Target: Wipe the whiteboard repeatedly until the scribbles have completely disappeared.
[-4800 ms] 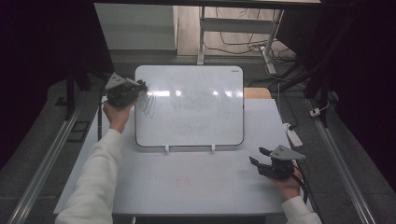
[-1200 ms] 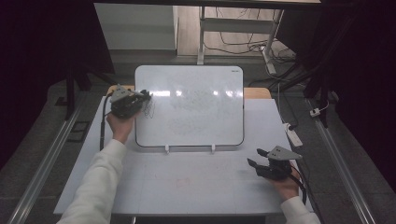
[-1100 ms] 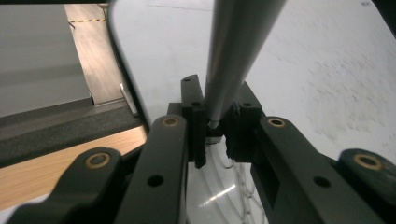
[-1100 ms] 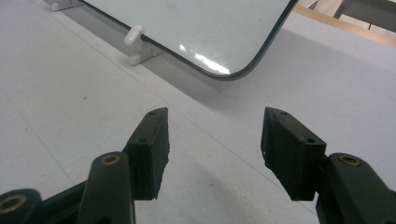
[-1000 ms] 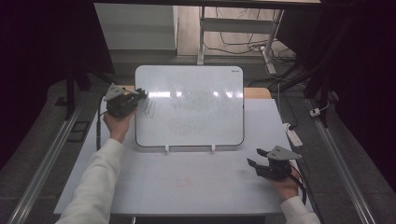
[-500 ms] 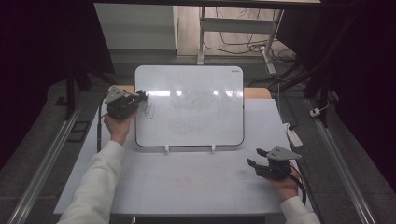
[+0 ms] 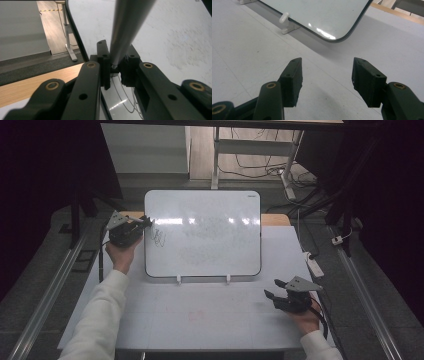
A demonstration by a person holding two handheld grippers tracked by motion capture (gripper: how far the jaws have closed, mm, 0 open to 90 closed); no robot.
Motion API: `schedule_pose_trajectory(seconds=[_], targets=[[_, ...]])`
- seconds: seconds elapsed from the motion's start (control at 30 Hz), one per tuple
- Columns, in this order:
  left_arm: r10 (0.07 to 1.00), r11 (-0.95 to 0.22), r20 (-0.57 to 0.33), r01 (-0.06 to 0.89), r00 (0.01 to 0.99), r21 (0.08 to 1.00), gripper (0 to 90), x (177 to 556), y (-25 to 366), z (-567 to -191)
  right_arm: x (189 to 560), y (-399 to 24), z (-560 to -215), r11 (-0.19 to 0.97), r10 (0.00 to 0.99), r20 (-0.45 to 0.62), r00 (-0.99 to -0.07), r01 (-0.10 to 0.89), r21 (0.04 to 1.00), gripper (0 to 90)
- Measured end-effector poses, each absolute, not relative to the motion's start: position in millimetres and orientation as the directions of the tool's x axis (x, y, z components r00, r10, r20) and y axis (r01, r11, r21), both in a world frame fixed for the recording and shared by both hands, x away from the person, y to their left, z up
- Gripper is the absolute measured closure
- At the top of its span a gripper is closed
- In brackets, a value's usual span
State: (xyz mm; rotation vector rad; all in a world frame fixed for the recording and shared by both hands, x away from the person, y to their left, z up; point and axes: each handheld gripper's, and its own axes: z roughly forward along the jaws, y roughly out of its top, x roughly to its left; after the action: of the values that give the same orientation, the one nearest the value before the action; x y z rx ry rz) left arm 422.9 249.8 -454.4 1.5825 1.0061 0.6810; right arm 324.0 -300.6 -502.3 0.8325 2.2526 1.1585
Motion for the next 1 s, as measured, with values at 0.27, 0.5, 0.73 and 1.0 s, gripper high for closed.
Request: schedule_pose_trajectory(seconds=[0.27,0.5,0.73,1.0], targets=[[0.842,-0.135,-0.015,0.237,0.540,0.962,78.5,416.9,223.0,-460.8,323.9,-298.6,-502.6,0.464,0.696,-0.131,-0.706,0.303,0.833,41.5],[0.899,-0.051,-0.064,0.250,0.433,0.967,78.5,427.3,264.6,-446.7,324.3,-298.9,-502.4,0.464,0.695,-0.132,-0.706,0.301,0.833,41.4],[0.835,-0.109,-0.051,0.256,0.547,0.961,78.5,416.2,224.9,-463.9,323.9,-297.5,-503.3,0.468,0.692,-0.132,-0.710,0.302,0.831,41.4],[0.877,-0.050,-0.076,0.249,0.474,0.967,78.5,413.8,255.4,-463.1,323.7,-300.1,-501.7,0.460,0.697,-0.129,-0.705,0.302,0.835,41.3]])
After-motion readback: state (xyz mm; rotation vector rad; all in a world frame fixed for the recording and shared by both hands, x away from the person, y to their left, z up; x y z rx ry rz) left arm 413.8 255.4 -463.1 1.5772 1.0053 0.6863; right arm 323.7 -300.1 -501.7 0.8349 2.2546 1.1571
